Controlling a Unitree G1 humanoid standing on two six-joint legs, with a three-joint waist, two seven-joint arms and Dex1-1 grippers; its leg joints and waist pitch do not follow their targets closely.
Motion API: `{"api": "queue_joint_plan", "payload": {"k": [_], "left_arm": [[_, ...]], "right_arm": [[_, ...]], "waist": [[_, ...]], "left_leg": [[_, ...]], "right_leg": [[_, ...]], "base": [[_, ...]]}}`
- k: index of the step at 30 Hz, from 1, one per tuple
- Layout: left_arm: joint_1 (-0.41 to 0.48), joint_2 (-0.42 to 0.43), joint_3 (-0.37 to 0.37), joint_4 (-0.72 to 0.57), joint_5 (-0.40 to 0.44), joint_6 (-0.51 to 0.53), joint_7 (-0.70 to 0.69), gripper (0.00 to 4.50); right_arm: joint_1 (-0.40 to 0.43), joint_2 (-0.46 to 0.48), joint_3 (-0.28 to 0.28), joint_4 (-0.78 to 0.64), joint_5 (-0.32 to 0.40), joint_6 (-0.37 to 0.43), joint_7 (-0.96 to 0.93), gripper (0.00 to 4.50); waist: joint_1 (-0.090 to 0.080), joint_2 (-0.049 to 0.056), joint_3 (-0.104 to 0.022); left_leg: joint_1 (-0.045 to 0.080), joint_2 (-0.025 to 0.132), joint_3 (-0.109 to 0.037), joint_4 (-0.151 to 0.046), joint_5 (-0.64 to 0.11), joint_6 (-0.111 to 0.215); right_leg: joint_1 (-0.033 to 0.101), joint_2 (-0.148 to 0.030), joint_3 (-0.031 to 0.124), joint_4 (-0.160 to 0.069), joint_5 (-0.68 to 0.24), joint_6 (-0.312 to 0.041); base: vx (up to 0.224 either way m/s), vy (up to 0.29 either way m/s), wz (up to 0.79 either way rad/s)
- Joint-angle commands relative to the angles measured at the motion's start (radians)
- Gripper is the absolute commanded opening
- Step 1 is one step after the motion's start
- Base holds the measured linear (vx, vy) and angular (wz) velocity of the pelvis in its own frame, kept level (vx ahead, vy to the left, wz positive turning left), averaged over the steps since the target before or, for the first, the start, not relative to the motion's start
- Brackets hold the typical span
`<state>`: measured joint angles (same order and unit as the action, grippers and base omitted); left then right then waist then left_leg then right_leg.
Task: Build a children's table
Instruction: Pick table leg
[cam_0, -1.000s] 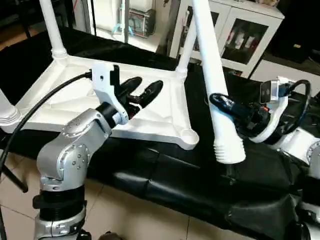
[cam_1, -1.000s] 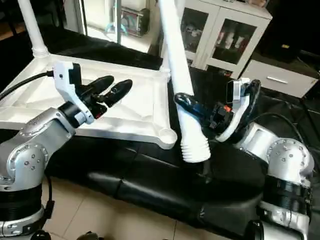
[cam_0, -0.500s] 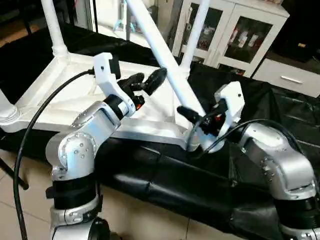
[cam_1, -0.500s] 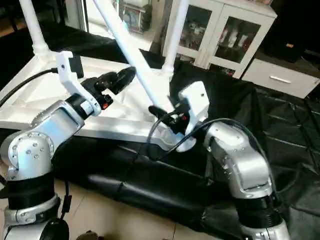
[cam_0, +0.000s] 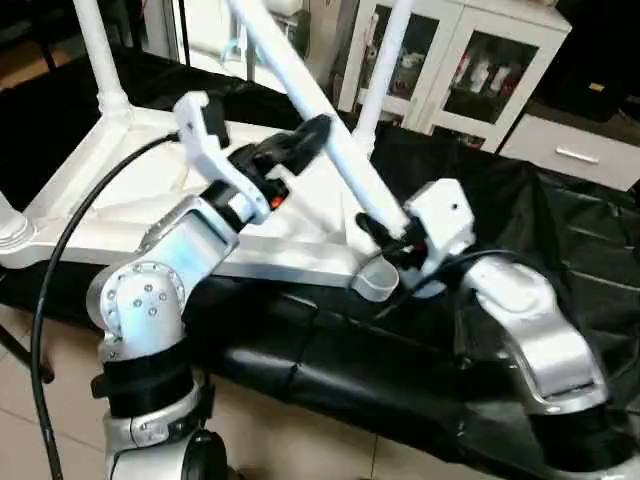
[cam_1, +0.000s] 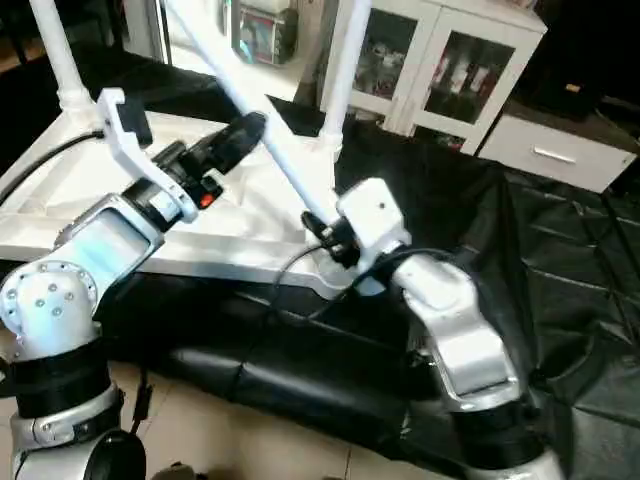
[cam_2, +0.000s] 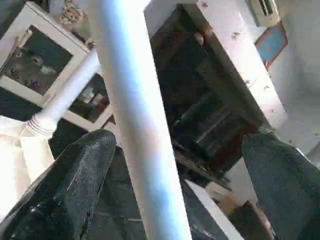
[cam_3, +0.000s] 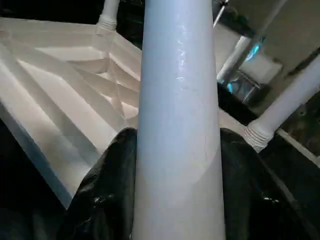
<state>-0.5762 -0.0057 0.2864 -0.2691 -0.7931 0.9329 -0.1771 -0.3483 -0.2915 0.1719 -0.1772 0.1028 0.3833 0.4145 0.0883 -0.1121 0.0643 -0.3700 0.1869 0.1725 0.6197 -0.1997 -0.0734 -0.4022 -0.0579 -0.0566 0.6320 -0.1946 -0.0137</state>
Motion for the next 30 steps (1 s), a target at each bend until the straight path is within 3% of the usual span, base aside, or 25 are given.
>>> {"api": "queue_joint_plan", "payload": {"k": [1, 4, 9, 15, 20, 21, 23, 30], "left_arm": [[0.009, 0.000, -0.021, -0.004, 0.003, 0.005, -0.005, 4.50], [-0.003, 0.001, -0.017, -0.001, -0.020, -0.012, -0.005, 4.50], [-0.015, 0.009, -0.010, 0.044, 0.024, -0.030, 0.041, 4.50], [-0.032, 0.001, -0.003, 0.061, 0.013, -0.054, 0.038, 4.50], [-0.045, -0.003, -0.011, 0.074, 0.001, -0.065, 0.038, 4.50], [-0.045, -0.002, -0.012, 0.073, -0.003, -0.063, 0.038, 4.23], [-0.039, 0.002, -0.014, 0.066, -0.018, -0.045, 0.032, 4.16], [-0.026, 0.005, -0.021, 0.067, -0.021, -0.030, 0.040, 3.58]], "right_arm": [[-0.012, -0.022, -0.025, -0.001, -0.010, -0.019, -0.003, 1.80], [0.000, -0.027, -0.012, -0.012, -0.005, -0.023, 0.027, 1.80], [0.012, -0.029, 0.007, -0.031, -0.016, -0.037, 0.038, 1.80], [0.034, -0.029, 0.054, -0.062, -0.009, -0.043, 0.075, 1.80], [0.059, -0.006, 0.070, -0.105, 0.075, 0.005, 0.139, 1.80], [0.061, -0.003, 0.066, -0.111, 0.086, 0.014, 0.142, 1.80], [0.062, -0.003, 0.062, -0.114, 0.091, 0.020, 0.144, 1.80], [0.061, -0.004, 0.055, -0.111, 0.084, 0.023, 0.144, 1.80]], "waist": [[-0.004, 0.024, -0.064], [-0.003, 0.023, -0.065], [-0.004, 0.024, -0.065], [-0.001, 0.020, -0.066], [-0.001, 0.023, -0.065], [-0.001, 0.022, -0.064], [0.000, 0.026, -0.064], [0.000, 0.023, -0.065]], "left_leg": [[0.016, 0.043, -0.016, -0.083, -0.138, -0.051], [0.016, 0.042, -0.016, -0.082, -0.139, -0.053], [0.016, 0.042, -0.017, -0.082, -0.138, -0.051], [0.016, 0.043, -0.018, -0.081, -0.126, -0.047], [0.017, 0.044, -0.018, -0.082, -0.145, -0.037], [0.017, 0.045, -0.019, -0.082, -0.152, -0.036], [0.019, 0.046, -0.019, -0.083, -0.153, -0.044], [0.016, 0.044, -0.019, -0.082, -0.143, -0.052]], "right_leg": [[0.051, -0.071, 0.052, -0.067, -0.070, -0.113], [0.052, -0.071, 0.052, -0.067, -0.068, -0.107], [0.051, -0.071, 0.052, -0.068, -0.071, -0.106], [0.053, -0.074, 0.052, -0.065, -0.056, -0.111], [0.052, -0.075, 0.053, -0.068, -0.076, -0.113], [0.051, -0.075, 0.052, -0.069, -0.085, -0.113], [0.049, -0.075, 0.052, -0.068, -0.089, -0.116], [0.052, -0.075, 0.052, -0.068, -0.084, -0.114]], "base": [[0.000, 0.000, 0.00], [0.000, 0.000, 0.00], [0.000, 0.000, 0.00], [0.000, 0.000, 0.00], [0.000, 0.000, 0.00], [0.000, 0.000, 0.00], [0.000, 0.000, 0.00], [0.000, 0.000, 0.00]]}}
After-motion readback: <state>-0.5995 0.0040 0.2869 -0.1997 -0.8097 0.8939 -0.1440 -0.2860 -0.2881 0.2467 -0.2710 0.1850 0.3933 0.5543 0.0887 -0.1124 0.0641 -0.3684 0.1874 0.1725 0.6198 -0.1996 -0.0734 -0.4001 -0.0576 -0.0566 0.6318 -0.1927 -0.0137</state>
